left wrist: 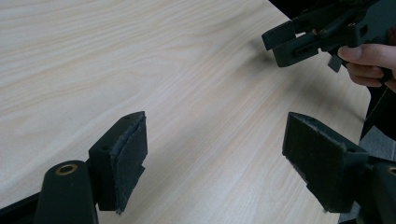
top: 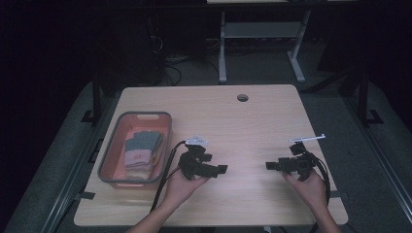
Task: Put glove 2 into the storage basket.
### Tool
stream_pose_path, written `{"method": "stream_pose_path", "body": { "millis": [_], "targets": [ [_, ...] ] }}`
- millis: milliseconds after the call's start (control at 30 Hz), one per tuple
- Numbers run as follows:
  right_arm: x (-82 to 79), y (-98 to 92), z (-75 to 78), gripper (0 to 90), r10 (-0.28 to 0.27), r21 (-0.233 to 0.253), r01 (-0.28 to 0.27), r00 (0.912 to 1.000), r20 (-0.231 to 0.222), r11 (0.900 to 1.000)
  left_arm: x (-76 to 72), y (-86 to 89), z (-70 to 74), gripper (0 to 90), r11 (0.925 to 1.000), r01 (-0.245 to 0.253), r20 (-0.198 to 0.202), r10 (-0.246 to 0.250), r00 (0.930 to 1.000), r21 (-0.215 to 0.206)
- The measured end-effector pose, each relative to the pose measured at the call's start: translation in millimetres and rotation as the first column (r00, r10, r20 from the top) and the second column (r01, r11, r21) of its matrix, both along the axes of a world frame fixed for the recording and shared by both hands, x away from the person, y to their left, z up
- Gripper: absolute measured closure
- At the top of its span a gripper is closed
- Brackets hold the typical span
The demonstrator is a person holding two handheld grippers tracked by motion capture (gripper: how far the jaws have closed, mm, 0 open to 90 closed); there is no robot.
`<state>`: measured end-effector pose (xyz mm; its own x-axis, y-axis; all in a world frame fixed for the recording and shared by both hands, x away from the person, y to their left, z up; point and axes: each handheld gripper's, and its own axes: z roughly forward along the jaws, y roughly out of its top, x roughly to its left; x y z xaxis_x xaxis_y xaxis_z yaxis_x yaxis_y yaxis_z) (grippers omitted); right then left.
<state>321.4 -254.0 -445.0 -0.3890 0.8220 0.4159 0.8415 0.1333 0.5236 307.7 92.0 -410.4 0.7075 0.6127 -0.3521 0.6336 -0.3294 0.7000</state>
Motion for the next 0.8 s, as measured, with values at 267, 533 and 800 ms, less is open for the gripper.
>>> {"method": "stream_pose_path", "body": {
  "millis": [267,533,800],
  "targets": [
    [-9.7,3.2,-3.8,28.2,0.012,-0.004,-0.012,0.9999,0.009,1.000,-13.4,0.9,-8.8,21.8,0.9999,0.017,0.004,-0.017,0.9999,0.002],
    [-19.4,6.1,-9.6,28.1,0.017,-0.005,-0.017,0.9997,0.018,1.000,-24.9,7.8,-16.9,21.8,0.9995,0.028,0.023,-0.029,0.9993,0.012],
    [-27.5,4.6,-15.2,27.5,0.009,-0.004,-0.009,0.9994,0.035,1.000,-41.1,14.5,-22.4,21.8,0.9994,0.031,0.063,-0.032,0.9975,0.012]
  ]
}}
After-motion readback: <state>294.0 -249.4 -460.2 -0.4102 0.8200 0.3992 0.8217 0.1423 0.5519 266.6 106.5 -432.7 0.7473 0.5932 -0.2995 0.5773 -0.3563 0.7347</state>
